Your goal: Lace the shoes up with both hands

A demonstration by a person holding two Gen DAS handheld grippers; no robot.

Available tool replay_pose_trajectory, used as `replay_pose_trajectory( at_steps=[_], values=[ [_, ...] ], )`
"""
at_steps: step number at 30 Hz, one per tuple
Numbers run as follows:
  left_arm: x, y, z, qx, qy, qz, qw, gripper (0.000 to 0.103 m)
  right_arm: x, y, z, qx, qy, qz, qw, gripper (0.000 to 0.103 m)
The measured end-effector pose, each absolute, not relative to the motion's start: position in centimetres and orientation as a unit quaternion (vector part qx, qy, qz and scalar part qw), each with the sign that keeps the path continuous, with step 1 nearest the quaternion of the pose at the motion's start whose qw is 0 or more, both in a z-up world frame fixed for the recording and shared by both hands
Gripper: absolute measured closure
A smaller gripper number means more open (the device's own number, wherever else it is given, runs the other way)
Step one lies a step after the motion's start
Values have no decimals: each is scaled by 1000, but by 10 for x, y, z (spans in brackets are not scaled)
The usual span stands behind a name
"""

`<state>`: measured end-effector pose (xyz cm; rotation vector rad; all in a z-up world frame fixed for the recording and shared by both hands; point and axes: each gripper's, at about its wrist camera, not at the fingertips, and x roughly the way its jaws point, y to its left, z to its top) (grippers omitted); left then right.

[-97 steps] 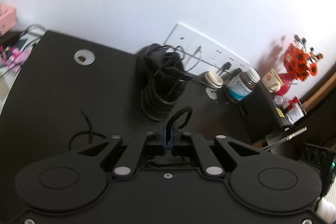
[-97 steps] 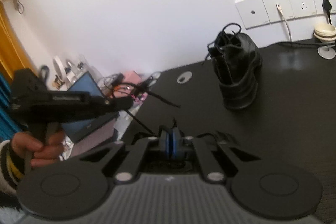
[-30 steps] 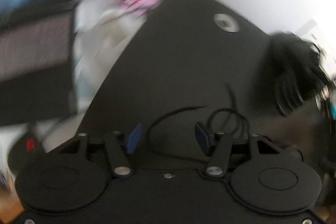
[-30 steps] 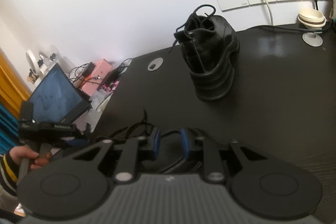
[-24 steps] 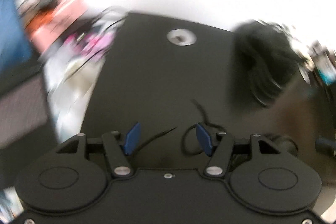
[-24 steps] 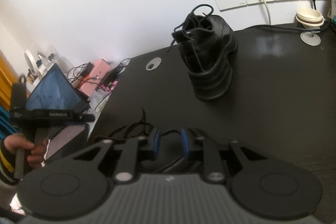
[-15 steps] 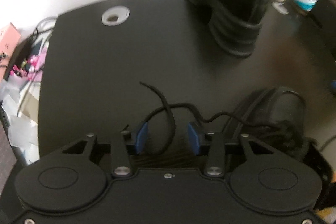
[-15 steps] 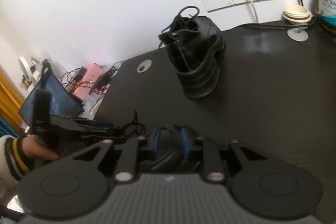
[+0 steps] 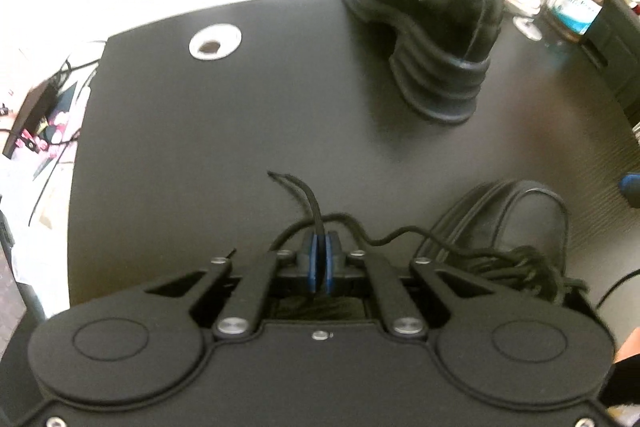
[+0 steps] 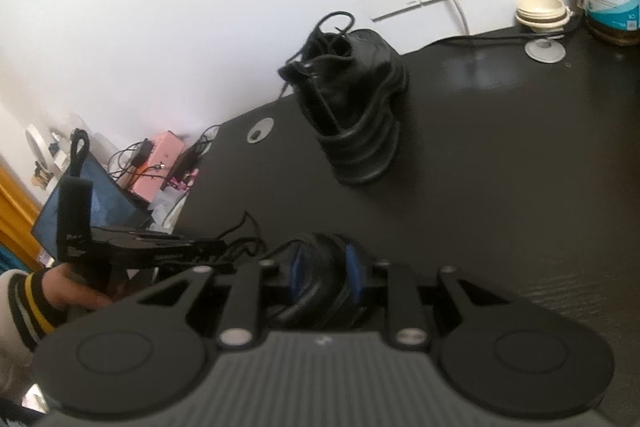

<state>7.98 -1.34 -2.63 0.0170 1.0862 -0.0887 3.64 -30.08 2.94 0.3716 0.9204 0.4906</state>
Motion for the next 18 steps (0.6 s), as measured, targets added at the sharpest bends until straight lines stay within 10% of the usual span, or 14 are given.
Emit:
replay_pose_trajectory(
  at_steps=[18],
  values=[
    [17,-28,73,-44,382,-130,914,99,54,-296,45,335,428,293,786,69]
  ],
)
